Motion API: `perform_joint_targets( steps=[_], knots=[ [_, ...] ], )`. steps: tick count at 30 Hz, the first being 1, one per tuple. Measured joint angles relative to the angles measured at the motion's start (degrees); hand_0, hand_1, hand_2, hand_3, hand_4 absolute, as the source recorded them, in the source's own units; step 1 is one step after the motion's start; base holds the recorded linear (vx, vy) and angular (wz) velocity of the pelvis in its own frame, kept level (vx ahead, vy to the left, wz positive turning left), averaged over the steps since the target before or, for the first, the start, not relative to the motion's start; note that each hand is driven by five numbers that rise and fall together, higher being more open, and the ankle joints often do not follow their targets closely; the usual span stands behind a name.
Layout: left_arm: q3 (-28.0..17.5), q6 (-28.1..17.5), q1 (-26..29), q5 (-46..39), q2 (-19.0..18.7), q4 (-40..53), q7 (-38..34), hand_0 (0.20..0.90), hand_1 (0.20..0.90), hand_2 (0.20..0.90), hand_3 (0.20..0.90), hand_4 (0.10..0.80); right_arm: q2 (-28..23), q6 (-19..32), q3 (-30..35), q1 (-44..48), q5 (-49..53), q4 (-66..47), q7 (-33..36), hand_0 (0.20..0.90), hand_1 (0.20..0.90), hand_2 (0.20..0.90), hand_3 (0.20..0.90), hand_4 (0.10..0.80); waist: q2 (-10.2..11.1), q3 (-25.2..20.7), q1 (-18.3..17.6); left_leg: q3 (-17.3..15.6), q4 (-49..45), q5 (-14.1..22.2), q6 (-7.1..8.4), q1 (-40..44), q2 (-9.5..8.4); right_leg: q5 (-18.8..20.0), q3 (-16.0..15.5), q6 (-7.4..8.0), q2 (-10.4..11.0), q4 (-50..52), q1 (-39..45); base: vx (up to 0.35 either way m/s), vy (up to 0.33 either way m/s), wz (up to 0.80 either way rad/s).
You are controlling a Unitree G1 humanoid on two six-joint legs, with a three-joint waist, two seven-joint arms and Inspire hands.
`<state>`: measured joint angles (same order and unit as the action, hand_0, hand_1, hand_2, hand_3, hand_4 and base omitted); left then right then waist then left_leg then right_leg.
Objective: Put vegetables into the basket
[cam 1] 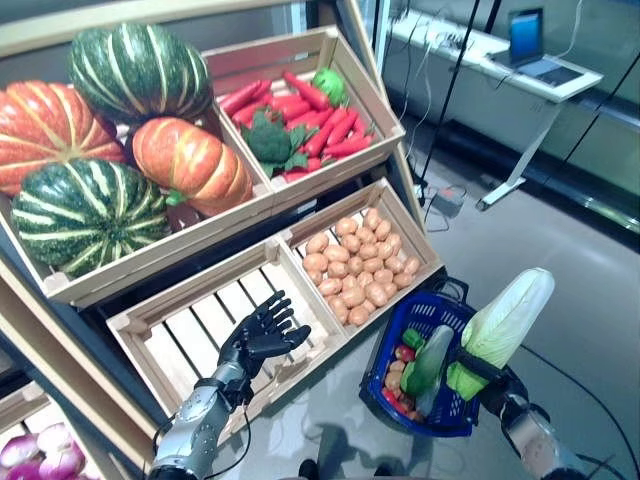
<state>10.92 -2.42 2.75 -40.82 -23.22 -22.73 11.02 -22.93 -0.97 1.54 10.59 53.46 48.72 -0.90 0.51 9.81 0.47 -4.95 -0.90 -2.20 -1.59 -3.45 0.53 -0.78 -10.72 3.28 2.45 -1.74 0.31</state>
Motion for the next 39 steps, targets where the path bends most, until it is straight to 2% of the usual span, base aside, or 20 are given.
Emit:
perform_joint_targets(
  steps=[4, 7, 10, 18, 27, 28, 30, 39],
  knots=[
    [4.2, -2.9, 7.6, -1.5, -0.3, -0.1, -0.5, 0.900, 0.900, 0.900, 0.900, 0.800, -3.0, 4.0, -0.1, 14.1, 1.7, 3.1, 2.7, 0.300, 0.300, 0.300, 0.300, 0.400, -3.3, 10.0, 1.1, -0.1, -10.0, 1.7, -0.34, -8.9, 0.47, -2.7, -1.0, -0.96, 0.6, 11.7, -9.5, -0.224, -0.008, 0.06],
    [4.3, -3.5, 11.5, -3.5, -0.9, 0.1, -1.5, 0.900, 0.900, 0.900, 0.900, 0.800, -4.1, 5.4, 0.0, 19.9, 2.2, 2.2, 2.8, 0.300, 0.300, 0.300, 0.300, 0.400, -3.2, 15.9, 1.5, 0.2, -19.1, 4.7, -0.48, -15.8, 0.25, -8.7, -1.1, -2.03, 3.2, 26.2, -18.2, -0.114, -0.001, 0.17],
    [4.3, -4.7, 11.8, -5.0, -1.5, 0.2, -1.9, 0.900, 0.900, 0.900, 0.900, 0.800, -4.8, 5.4, 0.0, 21.0, 3.3, 2.1, 2.8, 0.300, 0.300, 0.300, 0.300, 0.400, -2.9, 18.4, 2.0, 0.3, -27.7, 7.7, -0.49, -21.8, -0.25, -12.8, -1.1, -2.55, 5.1, 36.1, -24.4, -0.088, 0.026, 0.19],
    [3.7, -8.8, 11.1, -8.6, -2.5, 2.4, -2.7, 0.900, 0.900, 0.900, 0.900, 0.800, -8.7, 4.8, 0.1, 22.5, 3.3, 4.0, 2.8, 0.300, 0.300, 0.300, 0.300, 0.400, -3.6, 20.2, 2.1, 0.2, -49.8, 16.2, -1.16, -37.3, -0.50, -22.3, -0.6, -3.71, 9.0, 58.3, -39.0, -0.036, 0.014, 0.08],
    [3.5, -13.2, 11.3, -11.8, -2.9, 6.9, -1.1, 0.900, 0.900, 0.900, 0.900, 0.800, -10.7, 1.5, 0.0, 25.0, 3.4, 4.0, 2.5, 0.300, 0.300, 0.300, 0.300, 0.400, -3.8, 20.3, 2.4, 1.5, -62.6, 19.7, -0.48, -48.8, 0.37, -26.2, -0.6, -5.57, 9.5, 70.4, -49.5, -0.006, -0.010, 0.01],
    [3.9, -13.2, 11.3, -11.8, -2.9, 6.9, -0.6, 0.900, 0.900, 0.900, 0.900, 0.800, -10.7, 1.2, 0.0, 25.3, 3.4, 4.0, 2.5, 0.472, 0.472, 0.472, 0.472, 0.515, -3.8, 20.3, 2.4, 1.6, -63.6, 20.0, -0.32, -49.5, 0.48, -26.6, -0.6, -5.73, 9.6, 71.4, -50.2, 0.000, 0.000, 0.00],
    [4.2, -13.6, 11.4, -12.0, -2.9, 6.9, -0.4, 0.900, 0.900, 0.900, 0.900, 0.800, -11.0, 1.1, 0.0, 25.7, 3.3, 4.2, 2.5, 0.900, 0.900, 0.900, 0.900, 0.800, -3.8, 20.3, 2.4, 1.8, -65.4, 20.4, -0.02, -50.9, 0.58, -27.2, -0.6, -6.11, 9.6, 73.2, -51.6, 0.000, 0.000, 0.00],
    [3.8, -13.7, 11.8, -13.0, -3.1, 7.0, 0.1, 0.900, 0.900, 0.900, 0.900, 0.800, -12.7, 0.7, -0.1, 26.4, 3.3, 5.2, 2.5, 0.900, 0.900, 0.900, 0.900, 0.800, -3.8, 20.3, 3.0, 2.6, -67.1, 20.6, -0.03, -52.1, 0.69, -27.9, -1.1, -7.05, 9.6, 75.2, -52.6, 0.010, -0.005, 0.01]
  ],
)
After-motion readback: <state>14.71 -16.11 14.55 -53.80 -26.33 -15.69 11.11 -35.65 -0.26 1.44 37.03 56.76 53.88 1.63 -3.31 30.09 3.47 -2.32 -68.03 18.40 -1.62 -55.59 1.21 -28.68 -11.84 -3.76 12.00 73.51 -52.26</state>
